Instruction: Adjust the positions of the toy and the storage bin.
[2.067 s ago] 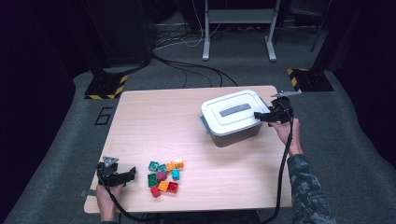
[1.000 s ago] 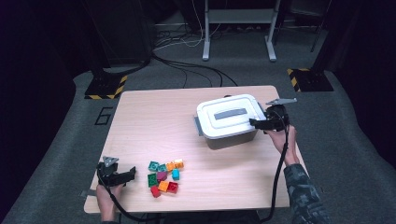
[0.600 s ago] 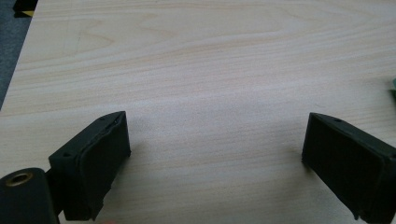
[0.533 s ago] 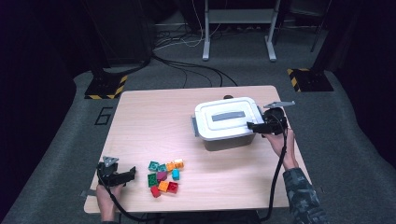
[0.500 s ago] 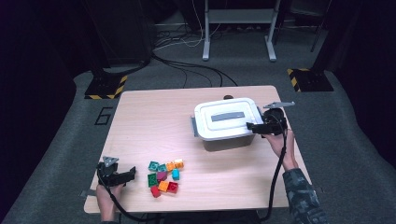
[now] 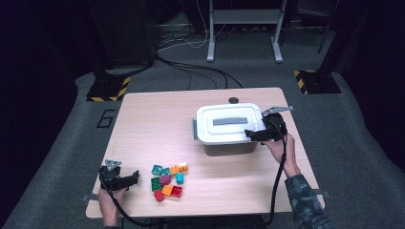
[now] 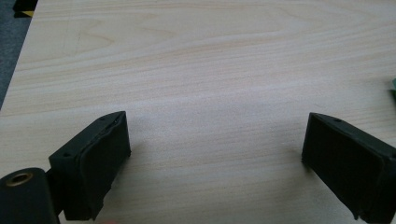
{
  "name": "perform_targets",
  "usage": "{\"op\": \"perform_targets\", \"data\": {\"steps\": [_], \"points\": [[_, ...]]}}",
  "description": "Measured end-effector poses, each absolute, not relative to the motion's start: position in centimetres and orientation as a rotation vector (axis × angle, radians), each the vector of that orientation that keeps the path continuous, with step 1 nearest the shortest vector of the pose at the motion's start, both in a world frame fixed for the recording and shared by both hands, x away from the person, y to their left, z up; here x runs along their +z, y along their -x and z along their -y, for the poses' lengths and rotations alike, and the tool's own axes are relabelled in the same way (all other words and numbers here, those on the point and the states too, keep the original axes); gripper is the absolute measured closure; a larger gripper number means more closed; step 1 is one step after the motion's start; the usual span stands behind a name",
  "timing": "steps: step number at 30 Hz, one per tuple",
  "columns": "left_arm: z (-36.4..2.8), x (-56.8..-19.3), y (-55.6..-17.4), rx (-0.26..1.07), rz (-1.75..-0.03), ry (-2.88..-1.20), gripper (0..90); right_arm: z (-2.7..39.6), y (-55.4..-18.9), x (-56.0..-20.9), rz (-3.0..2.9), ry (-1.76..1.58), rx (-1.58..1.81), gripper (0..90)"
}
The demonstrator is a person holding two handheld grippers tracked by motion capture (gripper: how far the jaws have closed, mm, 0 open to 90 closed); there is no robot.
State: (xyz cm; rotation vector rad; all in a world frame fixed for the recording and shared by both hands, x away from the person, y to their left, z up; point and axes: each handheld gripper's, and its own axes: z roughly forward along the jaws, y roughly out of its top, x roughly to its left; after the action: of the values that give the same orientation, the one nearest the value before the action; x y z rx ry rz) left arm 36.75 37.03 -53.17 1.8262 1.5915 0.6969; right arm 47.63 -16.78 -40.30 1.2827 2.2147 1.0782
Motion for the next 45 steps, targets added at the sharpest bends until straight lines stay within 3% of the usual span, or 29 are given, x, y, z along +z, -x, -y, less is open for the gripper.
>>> {"op": "perform_targets", "data": {"steps": [10, 20, 21, 26, 27, 30, 31, 32, 34, 45], "points": [[-37.0, -53.2, -36.7, 0.697, -1.591, -1.826, 7.5, 14.8, -46.7, -39.8, -2.283, -1.210, 1.048, 4.4], [-37.0, -53.2, -36.7, 0.697, -1.590, -1.826, 7.6, 14.1, -48.4, -37.6, -2.310, -1.087, 1.087, 5.2], [-37.0, -53.2, -36.7, 0.697, -1.590, -1.826, 7.6, 13.5, -49.3, -37.6, -2.333, -1.056, 1.065, 9.7], [-37.0, -53.2, -36.7, 0.697, -1.590, -1.826, 7.6, 12.5, -50.9, -37.8, -2.368, -1.028, 1.052, 14.1], [-37.0, -53.2, -36.7, 0.696, -1.590, -1.826, 7.6, 12.0, -51.4, -38.0, -2.400, -0.998, 1.030, 20.3], [-37.0, -53.2, -36.7, 0.696, -1.590, -1.826, 7.6, 11.6, -51.9, -38.1, -2.428, -0.978, 1.010, 26.2], [-37.0, -53.2, -36.7, 0.696, -1.590, -1.826, 7.6, 11.4, -52.3, -38.2, -2.458, -0.966, 1.001, 33.2], [-37.0, -53.2, -36.7, 0.696, -1.590, -1.826, 7.6, 11.4, -52.3, -38.2, -2.458, -0.966, 1.001, 33.2], [-37.0, -53.2, -36.8, 0.697, -1.589, -1.826, 7.6, 11.4, -52.8, -38.4, -2.499, -0.961, 0.991, 43.4], [-37.0, -53.2, -36.7, 0.696, -1.590, -1.826, 7.7, 11.6, -53.0, -38.5, -2.516, -1.000, 1.022, 48.2]]}}
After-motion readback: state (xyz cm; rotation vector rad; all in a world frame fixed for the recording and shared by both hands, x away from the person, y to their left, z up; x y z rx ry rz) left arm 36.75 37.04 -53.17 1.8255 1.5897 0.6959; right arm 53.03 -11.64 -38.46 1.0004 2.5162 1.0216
